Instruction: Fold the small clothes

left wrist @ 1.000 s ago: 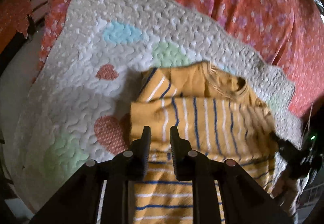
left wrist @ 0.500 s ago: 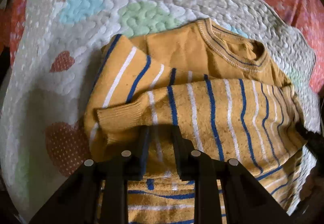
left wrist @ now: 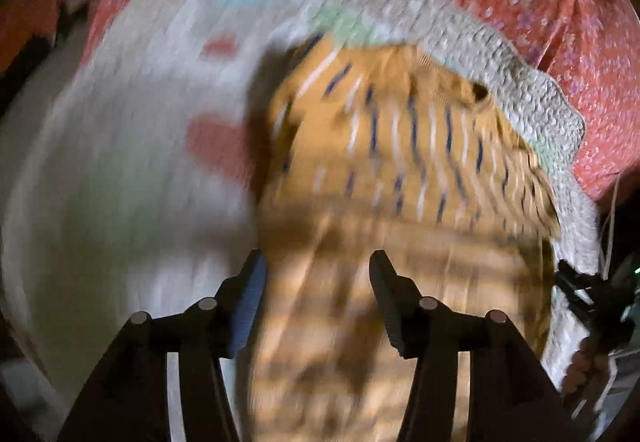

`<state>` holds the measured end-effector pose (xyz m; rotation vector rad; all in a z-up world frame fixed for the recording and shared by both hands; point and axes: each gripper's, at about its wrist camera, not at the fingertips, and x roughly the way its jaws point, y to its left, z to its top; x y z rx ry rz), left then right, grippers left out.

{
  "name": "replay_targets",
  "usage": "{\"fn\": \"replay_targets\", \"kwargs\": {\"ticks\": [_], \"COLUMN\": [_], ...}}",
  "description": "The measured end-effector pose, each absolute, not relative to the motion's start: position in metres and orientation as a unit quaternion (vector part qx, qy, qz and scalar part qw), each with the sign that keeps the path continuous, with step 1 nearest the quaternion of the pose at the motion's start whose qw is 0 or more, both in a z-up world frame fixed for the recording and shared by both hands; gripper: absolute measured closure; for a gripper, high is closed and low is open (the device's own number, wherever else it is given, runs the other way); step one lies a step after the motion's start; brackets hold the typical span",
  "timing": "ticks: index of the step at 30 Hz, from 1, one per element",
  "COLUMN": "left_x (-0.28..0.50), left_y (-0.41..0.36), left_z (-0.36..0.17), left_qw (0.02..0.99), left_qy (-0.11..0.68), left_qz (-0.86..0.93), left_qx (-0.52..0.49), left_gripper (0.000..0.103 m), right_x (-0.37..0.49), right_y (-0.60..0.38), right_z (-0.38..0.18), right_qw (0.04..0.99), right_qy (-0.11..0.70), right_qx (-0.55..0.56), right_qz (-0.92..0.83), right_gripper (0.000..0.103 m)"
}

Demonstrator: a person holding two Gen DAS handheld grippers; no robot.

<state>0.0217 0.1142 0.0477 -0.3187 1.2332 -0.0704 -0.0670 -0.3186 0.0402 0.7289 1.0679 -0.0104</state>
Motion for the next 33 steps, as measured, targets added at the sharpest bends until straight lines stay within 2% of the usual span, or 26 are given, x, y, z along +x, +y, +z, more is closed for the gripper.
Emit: {"fn": "replay_targets", "kwargs": {"ticks": [7,13,14,16,18,20,22,25,32,33], "left_x": [-0.056,-0.098,-0.105,-0.119,-0.130,-0.139,-0.145,-0.147,-0.147,-0.147], "left_y": [0.135,0.134,0.132,0.127,0.122,0.116,0.112,0.110,0.106,0.103], "left_z": [0.037,0.023,0.019,0.013,0.011,0.007,0.004,0.002,-0.007,-0.007], "left_qw": [0.777,0.753,0.748,0.743,0.743,0.741,0.739,0.730,0.699,0.699], "left_qy": [0.582,0.593,0.596,0.597,0.597,0.598,0.599,0.600,0.602,0.605], "left_qz": [-0.061,-0.088,-0.095,-0.110,-0.123,-0.134,-0.143,-0.161,-0.202,-0.202], "left_qx": [-0.233,-0.270,-0.276,-0.283,-0.276,-0.273,-0.273,-0.286,-0.328,-0.324], "left_gripper": [0.051,0.049,0.047,0.037,0.030,0.026,0.021,0.016,0.016,0.019], "right_x": [-0.141,-0.181,-0.185,-0.197,-0.210,-0.217,-0.225,-0.230,-0.229,-0.226], "right_y": [-0.300,-0.300,-0.301,-0.303,-0.307,-0.306,-0.306,-0.298,-0.259,-0.251], "right_z": [0.004,0.004,0.005,0.007,0.016,0.024,0.028,0.022,0.000,-0.001], "right_qw": [0.733,0.730,0.730,0.729,0.739,0.752,0.759,0.750,0.727,0.731], "right_qy": [0.539,0.538,0.536,0.527,0.507,0.496,0.492,0.510,0.559,0.566], "right_qx": [0.414,0.422,0.424,0.437,0.444,0.433,0.424,0.420,0.398,0.381], "right_qz": [0.017,0.008,0.006,0.000,-0.013,-0.027,-0.036,-0.036,0.012,0.017], "right_gripper": [0.061,0.061,0.061,0.061,0.060,0.056,0.046,0.043,0.042,0.041]}}
